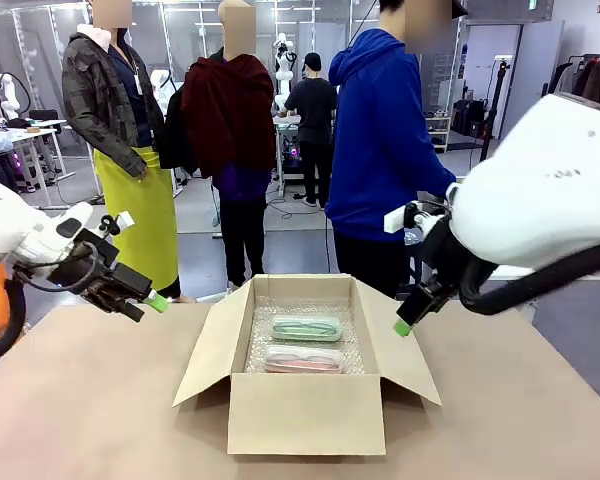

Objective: Pack the glasses set securely to prepare it for shipping.
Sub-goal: Position the Package Box on the left side of the table.

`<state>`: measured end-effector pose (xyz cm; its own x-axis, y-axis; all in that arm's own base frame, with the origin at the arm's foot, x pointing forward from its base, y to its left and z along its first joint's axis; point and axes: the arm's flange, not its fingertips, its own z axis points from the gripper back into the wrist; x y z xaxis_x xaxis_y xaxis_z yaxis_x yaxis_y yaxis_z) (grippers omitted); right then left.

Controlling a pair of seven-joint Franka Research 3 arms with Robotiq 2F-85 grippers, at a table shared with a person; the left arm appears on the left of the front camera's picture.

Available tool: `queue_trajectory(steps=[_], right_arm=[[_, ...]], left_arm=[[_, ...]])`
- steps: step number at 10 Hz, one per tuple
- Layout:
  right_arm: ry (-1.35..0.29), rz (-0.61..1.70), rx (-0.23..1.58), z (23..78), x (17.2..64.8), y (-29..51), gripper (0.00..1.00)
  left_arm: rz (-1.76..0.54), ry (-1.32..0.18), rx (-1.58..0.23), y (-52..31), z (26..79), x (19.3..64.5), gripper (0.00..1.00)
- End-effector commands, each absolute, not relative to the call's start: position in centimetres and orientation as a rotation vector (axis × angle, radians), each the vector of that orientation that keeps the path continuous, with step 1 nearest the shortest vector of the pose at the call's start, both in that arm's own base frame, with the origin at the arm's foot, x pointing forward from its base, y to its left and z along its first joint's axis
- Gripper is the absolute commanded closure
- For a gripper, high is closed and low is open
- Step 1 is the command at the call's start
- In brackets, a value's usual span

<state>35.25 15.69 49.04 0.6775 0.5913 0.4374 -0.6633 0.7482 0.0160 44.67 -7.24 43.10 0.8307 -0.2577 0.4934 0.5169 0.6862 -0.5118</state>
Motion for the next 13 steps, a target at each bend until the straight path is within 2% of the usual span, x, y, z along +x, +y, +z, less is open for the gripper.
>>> queue_trajectory(steps=[1,7,8,9,11,13], right_arm=[[-0.491,0.614,0.201,48.4,33.3,14.9,0.0],[-0.449,0.668,0.187,48.8,34.4,15.0,0.0],[-0.453,0.669,0.188,48.8,34.3,14.9,0.0],[-0.484,0.607,0.244,50.0,33.2,11.9,0.0],[-0.52,0.597,0.318,51.3,30.3,7.4,0.0],[-0.523,0.573,0.33,51.8,29.4,5.7,0.0]], left_arm=[[-0.431,-0.394,-0.746,-7.6,41.6,46.0,0.0],[-0.42,-0.384,-0.705,-7.7,41.4,45.5,0.0],[-0.346,-0.367,-0.722,-7.8,40.1,46.8,0.0],[-0.302,-0.285,-0.792,-7.6,38.6,47.9,0.0],[-0.24,-0.279,-0.834,-7.2,36.5,49.0,0.0],[-0.138,-0.24,-0.917,-7.7,34.6,50.3,0.0]])
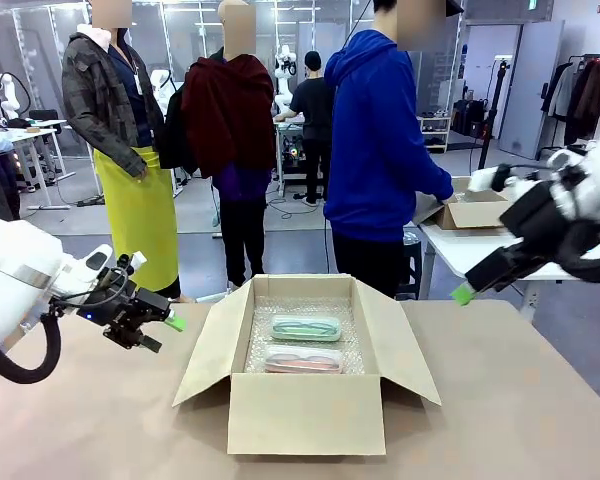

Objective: Pack the glasses set securely to prepare it for shipping.
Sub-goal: Position the Package Box on the left side of the table.

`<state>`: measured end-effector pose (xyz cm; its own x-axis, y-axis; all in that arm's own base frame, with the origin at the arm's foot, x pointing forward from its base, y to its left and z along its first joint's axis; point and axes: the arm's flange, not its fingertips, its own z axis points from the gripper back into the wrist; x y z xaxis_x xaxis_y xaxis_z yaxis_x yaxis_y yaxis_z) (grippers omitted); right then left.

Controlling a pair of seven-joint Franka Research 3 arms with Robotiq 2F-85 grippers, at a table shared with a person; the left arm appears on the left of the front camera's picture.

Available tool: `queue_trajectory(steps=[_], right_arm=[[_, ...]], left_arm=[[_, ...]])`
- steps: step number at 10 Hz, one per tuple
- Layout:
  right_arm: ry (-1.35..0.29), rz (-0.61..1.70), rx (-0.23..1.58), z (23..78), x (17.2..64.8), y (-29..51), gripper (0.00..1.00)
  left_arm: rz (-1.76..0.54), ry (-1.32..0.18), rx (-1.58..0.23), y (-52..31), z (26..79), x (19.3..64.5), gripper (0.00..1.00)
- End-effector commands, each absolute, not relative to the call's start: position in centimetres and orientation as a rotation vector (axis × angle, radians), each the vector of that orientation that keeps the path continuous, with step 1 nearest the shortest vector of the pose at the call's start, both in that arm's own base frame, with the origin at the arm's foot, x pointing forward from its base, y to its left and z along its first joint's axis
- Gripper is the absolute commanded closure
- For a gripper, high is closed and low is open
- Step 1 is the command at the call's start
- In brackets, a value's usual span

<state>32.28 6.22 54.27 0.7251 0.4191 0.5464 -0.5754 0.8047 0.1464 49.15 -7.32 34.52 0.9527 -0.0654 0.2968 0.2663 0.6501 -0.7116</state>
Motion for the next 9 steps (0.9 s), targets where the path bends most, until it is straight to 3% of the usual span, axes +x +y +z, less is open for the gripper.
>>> queue_trajectory(steps=[1,2,9], right_arm=[[-0.511,0.578,0.344,51.5,29.5,5.5,0.0],[-0.52,0.559,0.319,54.3,32.3,6.2,0.0],[-0.52,0.559,0.319,54.3,32.3,6.2,0.0]], left_arm=[[-0.113,-0.226,-0.937,-7.9,33.3,51.0,0.0],[-0.091,-0.214,-0.929,-8.2,32.0,51.5,0.0],[-0.016,-0.159,-1.031,-9.9,26.6,53.3,0.0]])
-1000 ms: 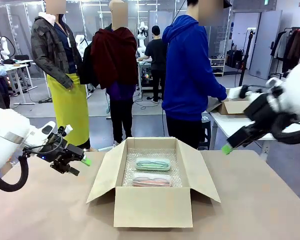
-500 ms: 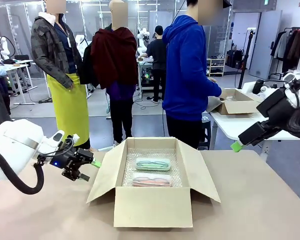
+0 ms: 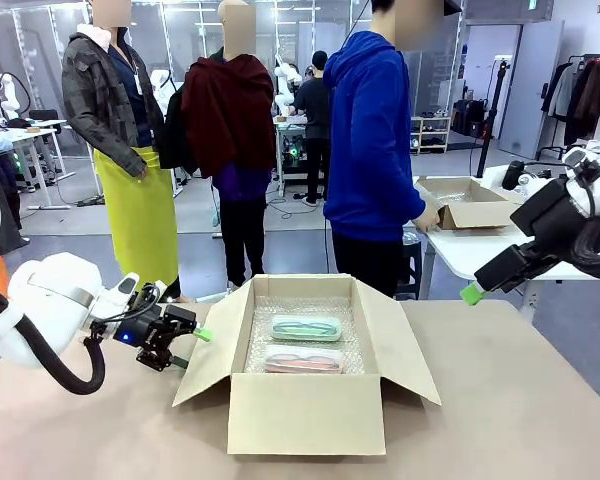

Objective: Pack the glasses set securely to prepare it for shipping.
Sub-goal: Position the Package Box on the left side of the table.

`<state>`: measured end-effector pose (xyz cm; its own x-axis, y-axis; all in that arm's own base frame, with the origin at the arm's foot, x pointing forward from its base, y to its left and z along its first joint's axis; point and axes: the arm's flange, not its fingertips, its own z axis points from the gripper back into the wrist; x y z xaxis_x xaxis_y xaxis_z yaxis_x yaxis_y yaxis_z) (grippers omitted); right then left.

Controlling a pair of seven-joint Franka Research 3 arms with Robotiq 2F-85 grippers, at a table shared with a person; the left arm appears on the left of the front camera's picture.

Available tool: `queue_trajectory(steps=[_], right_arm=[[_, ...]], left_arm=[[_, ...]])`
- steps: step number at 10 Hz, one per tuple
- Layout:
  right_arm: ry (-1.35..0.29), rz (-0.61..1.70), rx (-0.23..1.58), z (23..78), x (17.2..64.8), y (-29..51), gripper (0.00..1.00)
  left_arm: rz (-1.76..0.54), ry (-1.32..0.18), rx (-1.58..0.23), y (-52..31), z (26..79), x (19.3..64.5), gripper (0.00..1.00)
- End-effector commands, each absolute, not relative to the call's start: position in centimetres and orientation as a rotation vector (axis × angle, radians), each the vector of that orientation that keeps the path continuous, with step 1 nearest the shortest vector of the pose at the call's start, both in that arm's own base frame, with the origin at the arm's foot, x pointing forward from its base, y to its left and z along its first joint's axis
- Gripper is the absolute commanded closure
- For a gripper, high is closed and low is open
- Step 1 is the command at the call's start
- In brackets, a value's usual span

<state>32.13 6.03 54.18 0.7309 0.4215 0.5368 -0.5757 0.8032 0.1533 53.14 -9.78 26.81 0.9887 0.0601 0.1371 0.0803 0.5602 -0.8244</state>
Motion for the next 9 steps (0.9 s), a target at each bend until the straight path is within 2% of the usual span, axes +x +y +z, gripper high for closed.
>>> queue_trajectory(steps=[1,2,3,4,5,6,8,9], right_arm=[[-0.52,0.559,0.319,54.3,32.3,6.2,0.0],[-0.52,0.559,0.319,54.3,32.3,6.2,0.0],[-0.52,0.559,0.319,54.3,32.3,6.2,0.0],[-0.52,0.559,0.319,54.3,32.3,6.2,0.0],[-0.52,0.559,0.319,54.3,32.3,6.2,0.0],[-0.52,0.559,0.319,54.3,32.3,6.2,0.0],[-0.52,0.559,0.319,54.3,32.3,6.2,0.0],[-0.52,0.559,0.319,54.3,32.3,6.2,0.0]], left_arm=[[-0.01,-0.142,-1.058,-10.2,26.3,53.1,0.0],[0.016,-0.122,-1.091,-10.1,26.2,53.0,0.0],[0.039,-0.091,-1.148,-9.6,26.3,53.0,0.24],[0.042,-0.084,-1.169,-9.2,26.5,53.0,0.6],[0.045,-0.07,-1.193,-9.0,26.8,52.8,0.84],[0.048,-0.061,-1.215,-8.9,27.1,52.8,1.0],[0.054,-0.055,-1.267,-8.4,28.0,52.7,1.0],[0.035,-0.054,-1.292,-8.5,28.6,52.6,0.96]])
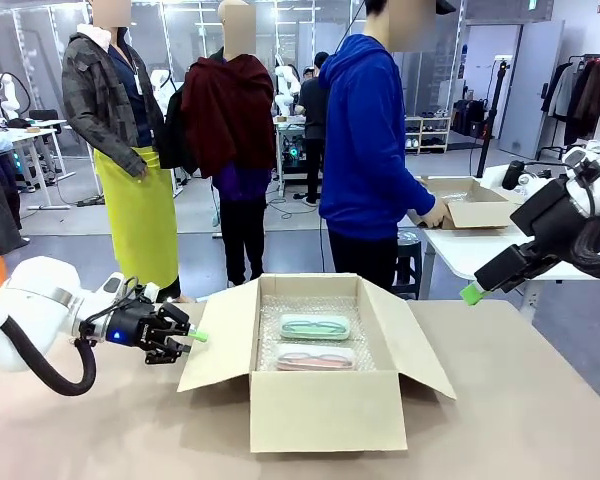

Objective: Pack the glasses set securely to prepare it for shipping.
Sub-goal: Position the Package Box on the left side of the table.

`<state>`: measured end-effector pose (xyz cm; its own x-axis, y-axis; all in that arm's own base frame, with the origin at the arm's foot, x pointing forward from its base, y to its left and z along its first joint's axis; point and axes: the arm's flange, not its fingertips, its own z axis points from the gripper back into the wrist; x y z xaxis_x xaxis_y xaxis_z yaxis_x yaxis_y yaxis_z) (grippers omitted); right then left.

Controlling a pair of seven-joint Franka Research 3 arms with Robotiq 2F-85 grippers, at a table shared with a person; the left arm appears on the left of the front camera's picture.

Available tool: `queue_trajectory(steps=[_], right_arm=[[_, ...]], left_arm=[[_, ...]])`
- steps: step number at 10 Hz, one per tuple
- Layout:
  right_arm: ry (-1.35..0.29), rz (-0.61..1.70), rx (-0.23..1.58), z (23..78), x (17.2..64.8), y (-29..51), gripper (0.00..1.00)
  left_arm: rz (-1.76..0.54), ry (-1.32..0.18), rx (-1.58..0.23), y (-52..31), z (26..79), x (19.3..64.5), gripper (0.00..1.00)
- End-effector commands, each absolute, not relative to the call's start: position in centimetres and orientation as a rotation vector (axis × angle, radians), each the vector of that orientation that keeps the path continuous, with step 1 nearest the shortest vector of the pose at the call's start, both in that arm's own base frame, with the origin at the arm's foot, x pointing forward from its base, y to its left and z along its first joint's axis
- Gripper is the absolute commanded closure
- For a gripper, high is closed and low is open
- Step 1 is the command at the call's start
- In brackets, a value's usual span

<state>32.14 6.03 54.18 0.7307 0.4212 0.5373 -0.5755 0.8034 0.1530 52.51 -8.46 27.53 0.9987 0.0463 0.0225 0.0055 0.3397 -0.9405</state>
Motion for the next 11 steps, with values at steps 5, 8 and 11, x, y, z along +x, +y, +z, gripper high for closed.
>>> queue_trajectory(steps=[5,8,11], right_arm=[[-0.52,0.559,0.319,54.27,32.28,6.22,0.0],[-0.52,0.559,0.319,54.27,32.28,6.22,0.0],[-0.52,0.559,0.319,54.27,32.28,6.22,0.0]], left_arm=[[0.002,-0.044,-1.33,-8.77,29.43,52.17,1.0],[0.004,-0.045,-1.304,-8.81,29.4,52.38,1.0],[0.004,-0.045,-1.304,-8.81,29.4,52.38,1.0]])
